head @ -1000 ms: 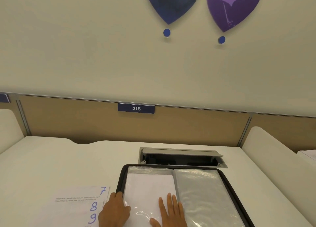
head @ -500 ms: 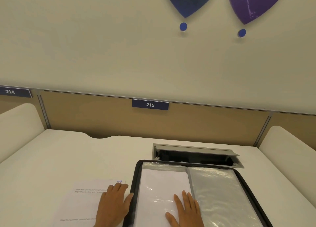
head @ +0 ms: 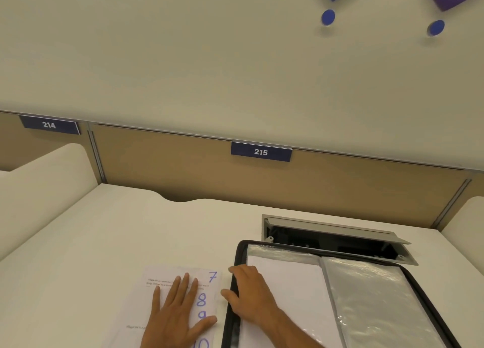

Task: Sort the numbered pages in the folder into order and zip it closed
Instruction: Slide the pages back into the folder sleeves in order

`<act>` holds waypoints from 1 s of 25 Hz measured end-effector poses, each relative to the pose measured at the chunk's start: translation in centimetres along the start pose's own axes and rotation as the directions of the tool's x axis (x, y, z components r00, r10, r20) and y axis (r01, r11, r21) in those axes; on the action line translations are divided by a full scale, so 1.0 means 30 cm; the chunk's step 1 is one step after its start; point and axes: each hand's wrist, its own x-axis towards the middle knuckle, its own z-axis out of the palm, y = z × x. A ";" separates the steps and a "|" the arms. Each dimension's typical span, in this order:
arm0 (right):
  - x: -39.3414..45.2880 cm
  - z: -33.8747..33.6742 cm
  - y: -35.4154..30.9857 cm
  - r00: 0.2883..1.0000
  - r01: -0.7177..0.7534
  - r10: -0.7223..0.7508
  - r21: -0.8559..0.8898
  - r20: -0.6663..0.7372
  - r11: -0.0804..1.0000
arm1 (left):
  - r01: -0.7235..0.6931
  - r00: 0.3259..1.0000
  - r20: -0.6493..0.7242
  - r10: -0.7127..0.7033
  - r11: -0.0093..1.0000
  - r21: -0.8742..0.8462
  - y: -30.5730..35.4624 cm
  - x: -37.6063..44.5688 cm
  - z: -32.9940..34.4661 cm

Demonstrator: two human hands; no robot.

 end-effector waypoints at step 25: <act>0.212 0.045 -0.117 0.979 -0.198 0.188 0.158 0.075 0.967 | -0.055 0.983 -0.172 0.068 0.995 0.081 -0.018 0.009 0.032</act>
